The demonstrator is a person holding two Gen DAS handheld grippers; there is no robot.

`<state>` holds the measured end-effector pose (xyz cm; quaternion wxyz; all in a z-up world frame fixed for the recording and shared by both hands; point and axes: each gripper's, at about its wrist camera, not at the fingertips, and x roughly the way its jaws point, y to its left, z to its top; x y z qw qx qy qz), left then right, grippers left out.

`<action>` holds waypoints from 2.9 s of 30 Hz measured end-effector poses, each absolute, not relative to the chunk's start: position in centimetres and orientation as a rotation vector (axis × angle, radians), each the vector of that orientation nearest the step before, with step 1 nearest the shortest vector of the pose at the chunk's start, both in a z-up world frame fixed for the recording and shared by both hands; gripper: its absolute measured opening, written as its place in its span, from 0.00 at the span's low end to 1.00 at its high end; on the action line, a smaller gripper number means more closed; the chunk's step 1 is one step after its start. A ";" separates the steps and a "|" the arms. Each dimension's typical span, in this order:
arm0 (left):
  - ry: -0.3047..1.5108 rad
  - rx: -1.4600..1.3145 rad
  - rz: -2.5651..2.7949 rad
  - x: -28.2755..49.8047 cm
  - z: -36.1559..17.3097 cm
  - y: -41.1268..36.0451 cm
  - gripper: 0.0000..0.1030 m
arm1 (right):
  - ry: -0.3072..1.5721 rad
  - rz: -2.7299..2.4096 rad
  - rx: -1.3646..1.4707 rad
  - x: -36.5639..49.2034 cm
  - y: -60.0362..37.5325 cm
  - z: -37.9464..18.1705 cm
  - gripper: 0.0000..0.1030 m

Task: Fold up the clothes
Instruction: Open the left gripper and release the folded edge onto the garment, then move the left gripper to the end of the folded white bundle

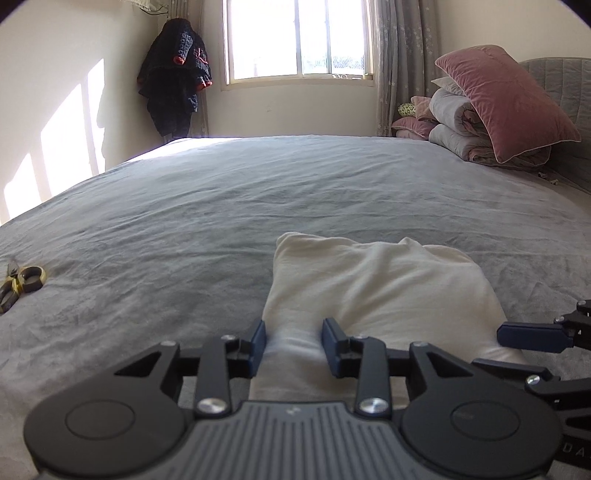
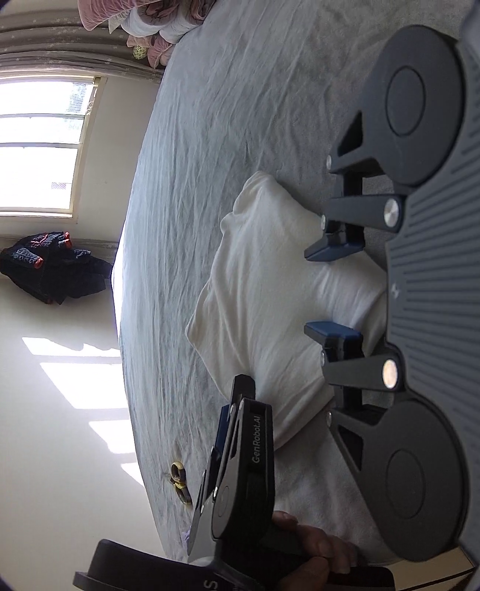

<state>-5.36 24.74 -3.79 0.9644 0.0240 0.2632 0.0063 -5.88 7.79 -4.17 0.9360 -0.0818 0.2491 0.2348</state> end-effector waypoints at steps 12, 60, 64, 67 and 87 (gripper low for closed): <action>0.524 0.040 0.072 -5.9 -2.8 25.2 0.41 | 0.549 0.453 -0.039 -7.4 4.5 -5.0 0.45; 0.719 -0.209 0.226 -3.4 -1.6 29.8 0.51 | 0.583 0.422 0.141 -6.2 1.8 -4.6 0.74; 0.701 -0.180 0.252 -3.5 -1.0 29.3 0.60 | 0.588 0.409 0.134 -6.3 1.9 -4.4 0.77; 0.693 -0.171 0.240 -3.2 -0.7 29.1 0.66 | 0.598 0.399 0.159 -6.2 1.6 -4.2 0.78; 0.782 -0.412 0.119 -1.0 -2.2 30.2 0.96 | 0.745 0.442 0.639 -3.0 -1.4 -3.9 0.79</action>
